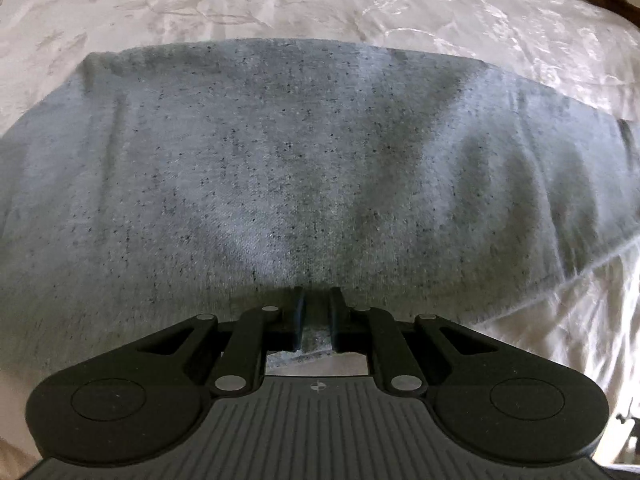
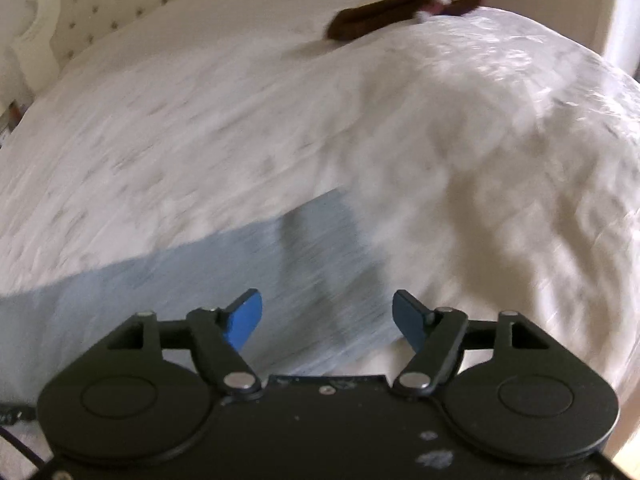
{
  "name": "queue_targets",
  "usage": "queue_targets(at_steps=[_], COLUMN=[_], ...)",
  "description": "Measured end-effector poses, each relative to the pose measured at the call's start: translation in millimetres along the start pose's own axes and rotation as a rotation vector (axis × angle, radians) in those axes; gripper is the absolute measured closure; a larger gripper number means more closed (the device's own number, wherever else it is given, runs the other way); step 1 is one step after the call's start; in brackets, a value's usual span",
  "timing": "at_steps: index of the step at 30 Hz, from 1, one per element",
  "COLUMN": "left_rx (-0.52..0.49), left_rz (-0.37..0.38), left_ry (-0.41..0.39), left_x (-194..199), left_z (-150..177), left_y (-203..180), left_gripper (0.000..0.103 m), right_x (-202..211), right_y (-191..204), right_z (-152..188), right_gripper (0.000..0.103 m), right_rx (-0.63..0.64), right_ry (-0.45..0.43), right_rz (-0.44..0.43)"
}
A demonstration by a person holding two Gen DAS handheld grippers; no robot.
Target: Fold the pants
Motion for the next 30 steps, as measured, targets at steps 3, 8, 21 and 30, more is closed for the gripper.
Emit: queue_targets(at_steps=[3, 8, 21, 30], left_rx=[0.020, 0.015, 0.024, -0.107], left_rz=[-0.044, -0.106, -0.158, -0.059], left_ry=[-0.003, 0.001, 0.022, -0.080], left_x=[-1, -9, -19, 7], left_z=[2, -2, -13, -43], left_y=[-8, -25, -45, -111], left_gripper=[0.091, 0.090, 0.091, 0.090], right_x=[-28, -71, -111, -60], right_y=[-24, -41, -32, -47], right_z=[-14, -18, -12, -24], right_gripper=[0.024, 0.024, 0.091, 0.092], right_rx=[-0.030, -0.051, -0.062, -0.064], right_ry=[0.029, 0.181, 0.323, 0.264], right_rz=[-0.019, -0.146, -0.391, -0.423])
Point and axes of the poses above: each gripper's, at about its wrist camera, not at the fingertips, and x roughly against the way its jaws point, y to its left, z to its underside, the point moved 1 cm from there along -x, roughly the way its jaws point, and after that the axes turned 10 degrees about z, right-handed, at the moved point
